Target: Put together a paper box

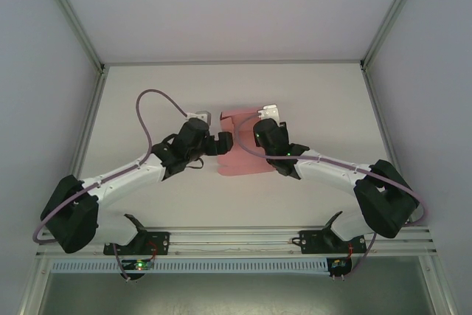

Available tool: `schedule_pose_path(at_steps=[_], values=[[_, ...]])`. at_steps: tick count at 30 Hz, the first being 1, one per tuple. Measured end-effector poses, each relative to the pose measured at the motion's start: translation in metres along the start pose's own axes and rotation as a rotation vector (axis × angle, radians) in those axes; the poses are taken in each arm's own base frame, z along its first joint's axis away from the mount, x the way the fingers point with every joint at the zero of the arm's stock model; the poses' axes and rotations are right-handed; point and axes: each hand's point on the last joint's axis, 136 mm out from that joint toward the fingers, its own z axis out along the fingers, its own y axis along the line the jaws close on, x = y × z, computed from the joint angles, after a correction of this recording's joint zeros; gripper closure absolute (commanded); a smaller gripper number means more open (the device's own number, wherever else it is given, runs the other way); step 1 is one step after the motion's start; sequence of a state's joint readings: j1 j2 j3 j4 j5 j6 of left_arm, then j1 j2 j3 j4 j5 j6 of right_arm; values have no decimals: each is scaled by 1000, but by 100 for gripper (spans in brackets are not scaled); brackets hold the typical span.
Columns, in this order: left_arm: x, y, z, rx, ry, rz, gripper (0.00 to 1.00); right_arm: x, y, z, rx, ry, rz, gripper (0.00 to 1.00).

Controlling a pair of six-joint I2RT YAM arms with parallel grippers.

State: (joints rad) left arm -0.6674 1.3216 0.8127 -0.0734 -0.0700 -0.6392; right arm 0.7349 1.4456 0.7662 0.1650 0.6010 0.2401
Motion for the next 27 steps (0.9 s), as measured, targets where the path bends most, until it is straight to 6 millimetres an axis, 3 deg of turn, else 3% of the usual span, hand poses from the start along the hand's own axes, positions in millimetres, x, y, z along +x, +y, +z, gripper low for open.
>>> schedule_pose_path(at_steps=[4,7,17,20,27], values=[[-3,6,2,-33,-17,10,29,5,6,0,-38,25,-8,100],[0,8,9,-40,-6,12,38,7,9,-1,-60,35,1,100],[8,13,28,-67,21,21,55,2,21,-9,-149,38,26,100],[3,11,31,-68,7,27,71,5,25,-10,-169,50,24,100],[-13,25,39,-198,-36,15,86,2,32,-18,-177,38,8,100]])
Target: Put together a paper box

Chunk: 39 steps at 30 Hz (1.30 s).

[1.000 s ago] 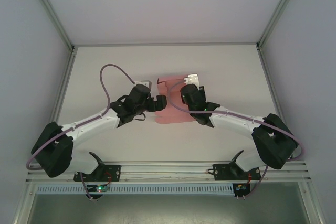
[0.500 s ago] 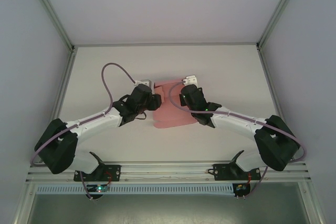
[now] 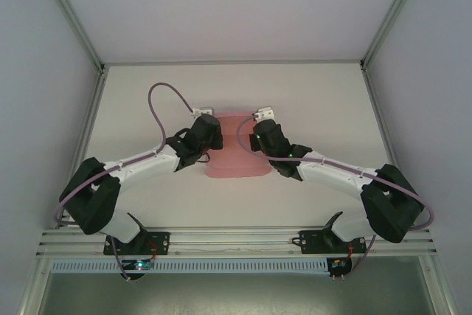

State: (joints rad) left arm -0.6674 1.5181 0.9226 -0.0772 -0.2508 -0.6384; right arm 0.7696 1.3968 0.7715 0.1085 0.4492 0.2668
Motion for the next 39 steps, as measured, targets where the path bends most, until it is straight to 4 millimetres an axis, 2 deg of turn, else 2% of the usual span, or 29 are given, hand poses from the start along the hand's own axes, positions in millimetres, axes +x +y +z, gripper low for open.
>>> schedule_pose_path(at_steps=[7,11,17,21,27,30,32,35,37,39], values=[[-7,12,9,-191,5,-63,88,-11,11,-19,59,-69,-45,100],[-10,14,8,-246,-16,-127,83,-17,13,-27,62,-94,-43,100],[-7,18,10,-267,-22,-195,91,-13,19,-31,36,-96,-47,100],[-3,11,18,-215,-15,-179,93,-4,19,-30,21,-87,-39,100],[11,3,39,-9,-36,-91,87,8,12,-24,15,-50,-30,100],[6,3,39,25,-55,-64,86,9,11,-23,-6,-40,-15,100],[1,-1,39,52,-72,-52,79,6,10,-25,-18,-46,-4,100],[-6,-3,36,99,-107,-47,75,2,9,-29,-28,-56,5,100],[-6,-2,32,129,-121,-44,77,0,8,-30,-32,-57,10,100],[-7,-3,26,164,-134,-40,86,-2,6,-32,-40,-57,20,100]])
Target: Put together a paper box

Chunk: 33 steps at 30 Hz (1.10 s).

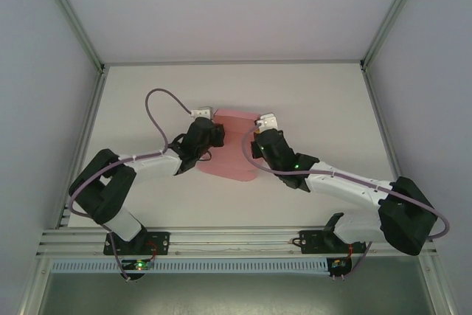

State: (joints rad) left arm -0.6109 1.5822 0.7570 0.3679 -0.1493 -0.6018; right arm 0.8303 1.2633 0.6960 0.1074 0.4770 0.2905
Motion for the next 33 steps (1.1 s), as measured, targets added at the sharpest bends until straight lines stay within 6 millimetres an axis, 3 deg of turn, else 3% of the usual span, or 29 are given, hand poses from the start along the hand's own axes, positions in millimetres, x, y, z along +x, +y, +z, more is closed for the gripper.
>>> schedule_pose_path(at_steps=[7,10,15,22,28,33], values=[[-7,-9,-16,87,-47,36,83,-8,-1,-5,-35,-10,19,100],[-4,-8,-21,125,-63,60,98,-11,-1,-6,-56,-13,27,100],[-5,-7,-23,119,-75,94,100,-12,2,-12,-94,-15,27,100],[-35,-3,-17,-93,-102,63,100,-24,10,-16,-126,-61,39,100],[-32,4,-3,-301,-43,-24,100,-22,13,-13,-135,-62,41,100],[-24,19,-4,-453,4,-66,100,-14,19,-4,-149,-39,39,100]])
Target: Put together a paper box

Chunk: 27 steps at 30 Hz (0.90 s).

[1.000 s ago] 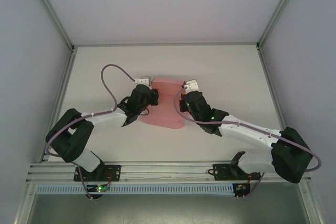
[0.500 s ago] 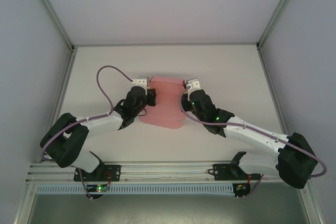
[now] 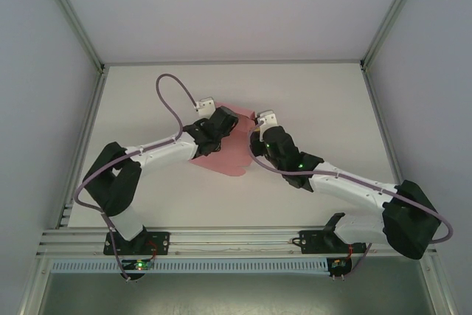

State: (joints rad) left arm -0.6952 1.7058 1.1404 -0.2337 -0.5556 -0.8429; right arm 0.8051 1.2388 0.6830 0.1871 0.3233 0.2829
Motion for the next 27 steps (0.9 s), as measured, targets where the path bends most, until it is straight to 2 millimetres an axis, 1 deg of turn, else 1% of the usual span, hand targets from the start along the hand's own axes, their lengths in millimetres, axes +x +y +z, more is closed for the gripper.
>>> schedule_pose_path(at_steps=[4,8,11,13,14,17,24,25,27], values=[[5,6,-1,-14,18,22,100,5,2,5,0,9,-3,100],[19,7,-7,95,32,52,100,8,-3,9,13,19,0,100],[20,6,-14,165,36,61,99,8,-7,10,23,23,2,100],[16,5,-17,196,32,69,94,7,-6,10,22,18,4,100],[14,5,-18,212,32,75,88,6,-6,10,21,14,5,100],[14,6,-19,254,31,79,79,6,-6,10,21,14,6,100],[10,6,-25,311,28,80,64,4,-10,9,31,9,14,100],[8,6,-26,317,24,82,60,3,-10,8,32,6,15,100],[6,6,-30,328,17,88,50,0,-11,7,32,-2,19,100]])
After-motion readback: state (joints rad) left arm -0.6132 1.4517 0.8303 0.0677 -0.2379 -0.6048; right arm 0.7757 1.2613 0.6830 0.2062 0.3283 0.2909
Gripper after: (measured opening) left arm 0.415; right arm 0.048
